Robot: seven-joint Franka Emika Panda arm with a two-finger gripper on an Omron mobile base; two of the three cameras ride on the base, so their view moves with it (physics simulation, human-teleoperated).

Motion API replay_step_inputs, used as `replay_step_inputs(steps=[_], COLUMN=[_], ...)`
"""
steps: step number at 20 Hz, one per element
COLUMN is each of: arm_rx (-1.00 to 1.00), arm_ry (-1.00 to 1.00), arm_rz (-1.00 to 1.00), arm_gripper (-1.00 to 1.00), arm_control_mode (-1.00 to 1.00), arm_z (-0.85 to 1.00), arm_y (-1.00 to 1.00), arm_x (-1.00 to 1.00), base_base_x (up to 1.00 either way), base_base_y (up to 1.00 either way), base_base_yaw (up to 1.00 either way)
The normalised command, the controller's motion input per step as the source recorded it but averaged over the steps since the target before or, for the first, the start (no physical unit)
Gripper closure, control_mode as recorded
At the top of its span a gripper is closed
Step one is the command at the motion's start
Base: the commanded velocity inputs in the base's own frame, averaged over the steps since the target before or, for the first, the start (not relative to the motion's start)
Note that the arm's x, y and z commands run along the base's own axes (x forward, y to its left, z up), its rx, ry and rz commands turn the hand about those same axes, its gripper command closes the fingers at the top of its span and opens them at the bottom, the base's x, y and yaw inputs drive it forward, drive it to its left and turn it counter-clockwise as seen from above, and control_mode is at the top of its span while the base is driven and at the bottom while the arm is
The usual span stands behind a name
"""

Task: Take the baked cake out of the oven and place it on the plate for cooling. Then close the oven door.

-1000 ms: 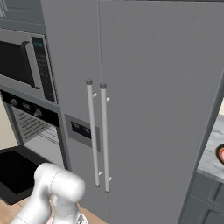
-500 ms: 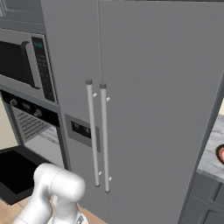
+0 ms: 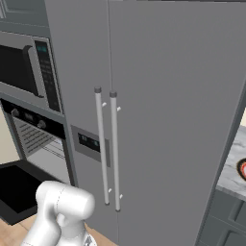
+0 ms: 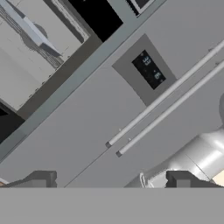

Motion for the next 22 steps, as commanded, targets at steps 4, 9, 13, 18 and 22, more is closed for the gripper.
replay_step_inputs(steps=[4, 9, 13, 18, 22], arm_rx=[-0.10, -0.09, -0.07, -0.04, -0.03], arm_ry=[-0.07, -0.03, 0.00, 0.00, -0.01], arm_rz=[0.14, 0.10, 0.06, 0.04, 0.04], arm_gripper=[-1.00, -1.00, -1.00, -1.00, -1.00], arm_control_mode=[-1.00, -1.00, -1.00, -1.00, -1.00], arm_z=[-0.39, -0.49, -0.57, -0.46, -0.44], arm_y=[-0.05, 0.00, 0.00, 0.00, 0.00], arm_x=[0.00, 0.00, 0.14, 0.37, 0.38], base_base_x=[0.00, 0.00, 0.00, 0.00, 0.00], base_base_y=[0.00, 0.00, 0.00, 0.00, 0.00], base_base_yaw=[0.00, 0.00, 0.00, 0.00, 0.00])
